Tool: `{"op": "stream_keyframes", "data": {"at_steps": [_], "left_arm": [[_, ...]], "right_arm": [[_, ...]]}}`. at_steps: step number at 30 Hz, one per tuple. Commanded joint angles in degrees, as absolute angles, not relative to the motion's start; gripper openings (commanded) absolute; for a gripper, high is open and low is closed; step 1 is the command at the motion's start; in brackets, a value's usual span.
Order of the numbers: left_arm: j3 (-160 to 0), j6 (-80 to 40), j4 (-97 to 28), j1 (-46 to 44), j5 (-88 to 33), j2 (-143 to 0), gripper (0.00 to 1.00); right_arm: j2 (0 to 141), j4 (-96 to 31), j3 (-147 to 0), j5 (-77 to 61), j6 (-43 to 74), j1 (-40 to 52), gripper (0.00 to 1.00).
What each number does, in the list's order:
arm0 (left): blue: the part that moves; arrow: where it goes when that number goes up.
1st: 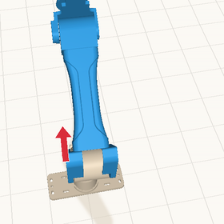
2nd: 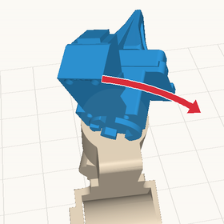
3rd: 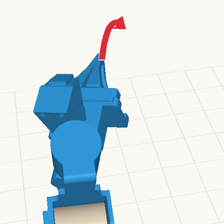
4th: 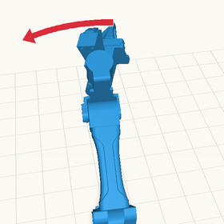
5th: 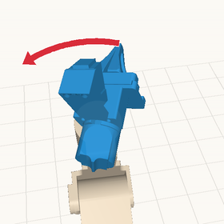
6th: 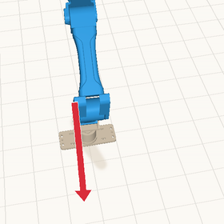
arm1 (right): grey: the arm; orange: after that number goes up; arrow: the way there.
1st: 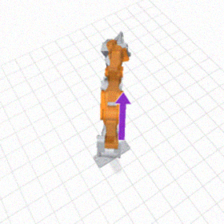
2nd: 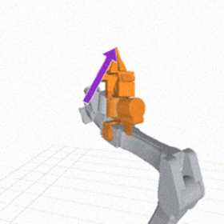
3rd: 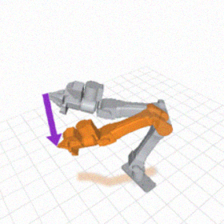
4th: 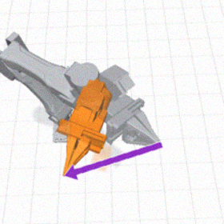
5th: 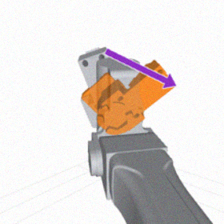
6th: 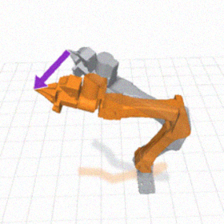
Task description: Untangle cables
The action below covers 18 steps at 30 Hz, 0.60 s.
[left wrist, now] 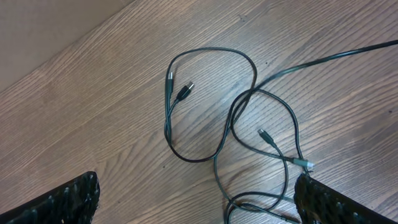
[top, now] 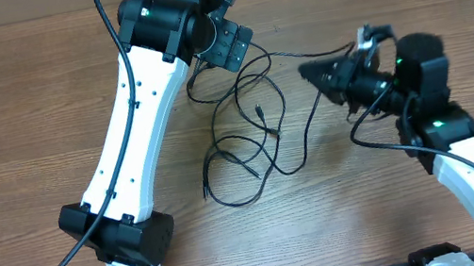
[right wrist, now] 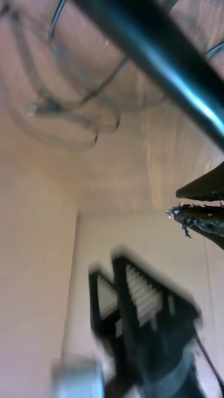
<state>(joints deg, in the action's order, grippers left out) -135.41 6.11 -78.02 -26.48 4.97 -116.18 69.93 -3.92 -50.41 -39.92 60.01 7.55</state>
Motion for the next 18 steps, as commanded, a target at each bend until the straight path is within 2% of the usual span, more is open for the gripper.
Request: {"op": "stream_keyframes", "data": {"at_steps": [1,6,15,18], "left_arm": [[-136.2,6.4,-78.0,-26.2,4.4,-116.5,1.00],[-136.2,6.4,-78.0,-26.2,4.4,-116.5,1.00],[-136.2,6.4,-78.0,-26.2,4.4,-116.5,1.00],[-136.2,6.4,-78.0,-26.2,4.4,-116.5,1.00]], "right_arm": [[66.9,-3.1,-56.4,-40.5,61.3,7.8,0.04],[66.2,-1.8,-63.4,-38.1,65.3,7.8,0.04],[66.2,16.3,-67.3,-29.3,75.0,7.8,0.04],[66.2,17.9,-67.3,-23.1,75.0,7.8,0.04]]}}
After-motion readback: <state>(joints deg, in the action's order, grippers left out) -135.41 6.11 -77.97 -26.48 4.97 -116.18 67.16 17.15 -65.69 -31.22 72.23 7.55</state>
